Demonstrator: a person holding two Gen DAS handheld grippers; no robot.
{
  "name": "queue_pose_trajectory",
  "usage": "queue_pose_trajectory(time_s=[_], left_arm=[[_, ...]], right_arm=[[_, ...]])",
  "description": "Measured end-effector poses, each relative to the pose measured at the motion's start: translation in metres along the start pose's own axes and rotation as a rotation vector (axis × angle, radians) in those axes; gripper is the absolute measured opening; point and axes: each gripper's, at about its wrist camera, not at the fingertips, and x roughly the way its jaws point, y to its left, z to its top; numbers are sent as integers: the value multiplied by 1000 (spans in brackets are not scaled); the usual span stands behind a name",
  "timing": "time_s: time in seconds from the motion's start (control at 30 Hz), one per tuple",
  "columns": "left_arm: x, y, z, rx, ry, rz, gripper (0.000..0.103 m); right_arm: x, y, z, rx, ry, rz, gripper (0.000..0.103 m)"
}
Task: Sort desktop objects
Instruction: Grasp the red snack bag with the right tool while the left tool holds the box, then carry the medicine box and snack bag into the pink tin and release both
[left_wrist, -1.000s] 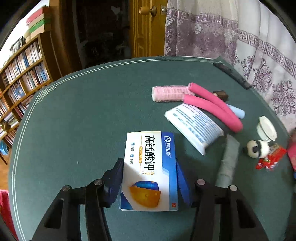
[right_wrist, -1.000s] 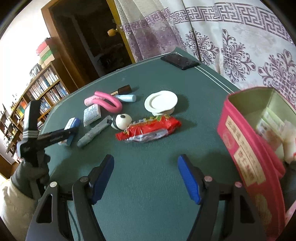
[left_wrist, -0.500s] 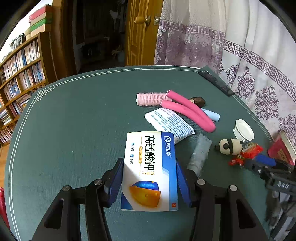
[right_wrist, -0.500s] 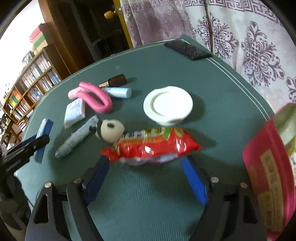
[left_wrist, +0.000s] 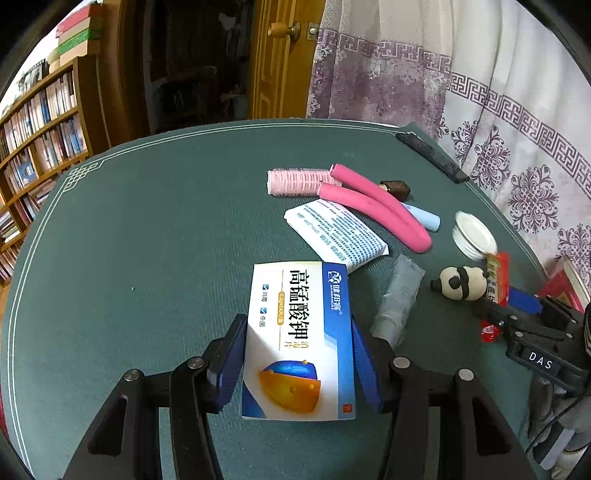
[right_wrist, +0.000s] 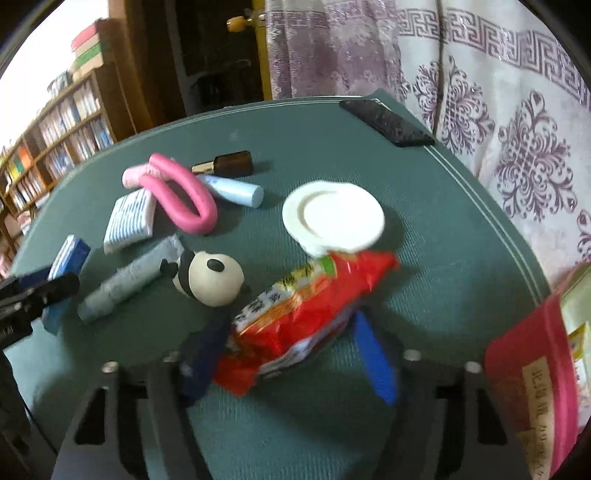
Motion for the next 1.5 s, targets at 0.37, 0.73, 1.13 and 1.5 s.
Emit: queue_pose_trajectory(time_s=[0.37,0.73,1.13,1.5], left_arm=[[-19,-16,-1,21,-25,-26,56],[-44,-53,-3,78,-47,-75,56],[-69,-138,-11,216,-61,-173,56],[-86,-233,-9,378,-86,-283,56]], right_arm=[[-37,-17,-24,95,-19,87,44],[-102,-31,-38,132,-129,118,44],[-170,-92,-72,237,-239,36,44],[-212,-160,-108,336,-292,-130,44]])
